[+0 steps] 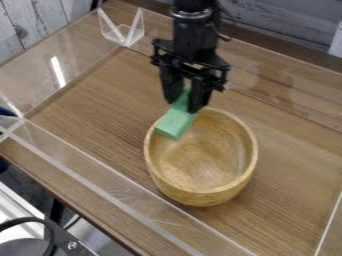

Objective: Remove the green block from inside the brown bowl and put it on the table

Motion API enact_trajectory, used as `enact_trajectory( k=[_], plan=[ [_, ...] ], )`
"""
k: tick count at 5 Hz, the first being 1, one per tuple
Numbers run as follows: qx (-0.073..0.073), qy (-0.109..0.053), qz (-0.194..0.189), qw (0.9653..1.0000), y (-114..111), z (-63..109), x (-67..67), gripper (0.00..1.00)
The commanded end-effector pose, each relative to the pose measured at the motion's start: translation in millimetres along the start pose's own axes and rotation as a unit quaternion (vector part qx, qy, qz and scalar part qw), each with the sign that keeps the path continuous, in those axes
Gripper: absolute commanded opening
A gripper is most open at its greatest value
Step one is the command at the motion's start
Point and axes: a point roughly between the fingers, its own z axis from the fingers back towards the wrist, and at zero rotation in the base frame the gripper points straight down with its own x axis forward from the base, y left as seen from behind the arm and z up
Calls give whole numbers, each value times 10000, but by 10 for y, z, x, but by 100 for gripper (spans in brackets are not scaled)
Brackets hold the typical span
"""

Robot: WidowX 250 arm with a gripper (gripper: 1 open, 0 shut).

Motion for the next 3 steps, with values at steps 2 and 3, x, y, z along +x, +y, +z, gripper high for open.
enact_trajectory(
  k=[2, 3],
  plan=[
    [165, -319, 349, 9987, 636, 80, -67, 0],
    [192, -292, 319, 9989, 673, 29, -79, 0]
  ],
)
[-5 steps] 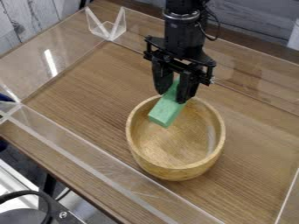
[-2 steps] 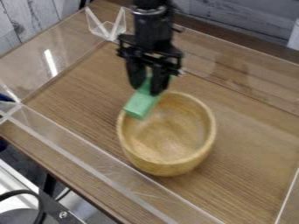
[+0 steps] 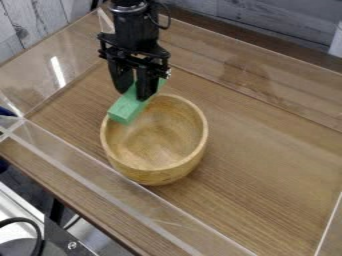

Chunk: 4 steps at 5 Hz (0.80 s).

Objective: Remove the green block from inside the brown bowl and put it on the table

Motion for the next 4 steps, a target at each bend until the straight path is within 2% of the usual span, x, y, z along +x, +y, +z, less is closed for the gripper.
enact_trajectory(
  k=[1, 4],
  plan=[
    [100, -155, 12, 9998, 44, 69, 37, 0],
    [108, -101, 9, 9999, 11, 14, 12, 0]
  ],
)
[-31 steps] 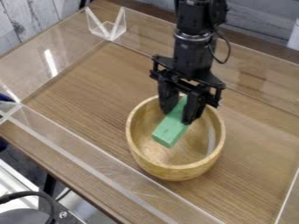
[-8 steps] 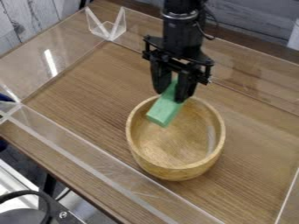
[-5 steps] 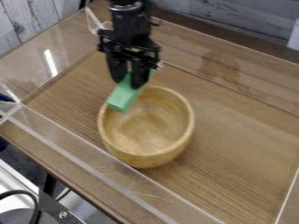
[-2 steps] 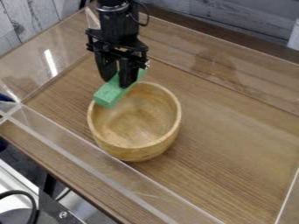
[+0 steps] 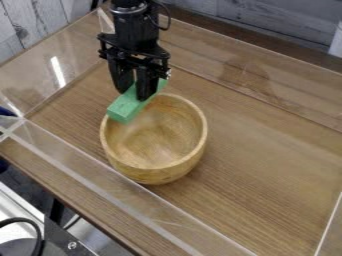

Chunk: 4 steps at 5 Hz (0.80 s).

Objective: Remove the green block from inside the brown bowl and put it on the table

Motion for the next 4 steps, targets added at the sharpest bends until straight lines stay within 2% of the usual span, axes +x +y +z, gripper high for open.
enact_trajectory(
  k=[1, 4],
  plan=[
    [64, -57, -22, 10000, 2, 22, 4, 0],
    [49, -25, -12, 10000, -25, -10, -12, 0]
  ],
)
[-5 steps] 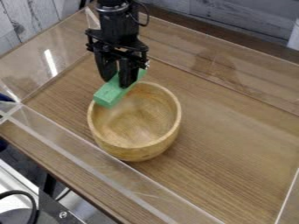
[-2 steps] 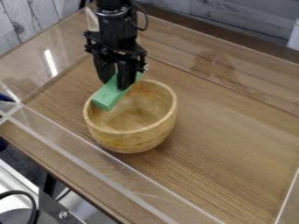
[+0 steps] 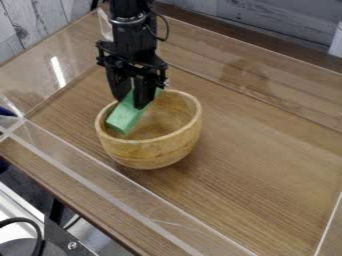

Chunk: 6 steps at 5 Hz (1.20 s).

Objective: Remove the green block from inside the brown bowl and put it on the table

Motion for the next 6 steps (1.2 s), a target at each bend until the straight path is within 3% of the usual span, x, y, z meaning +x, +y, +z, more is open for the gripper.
enact_trajectory(
  k=[1, 6],
  plan=[
    [60, -163, -22, 9998, 1, 69, 45, 0],
    [-23, -199, 11, 9998, -56, 150, 36, 0]
  ],
)
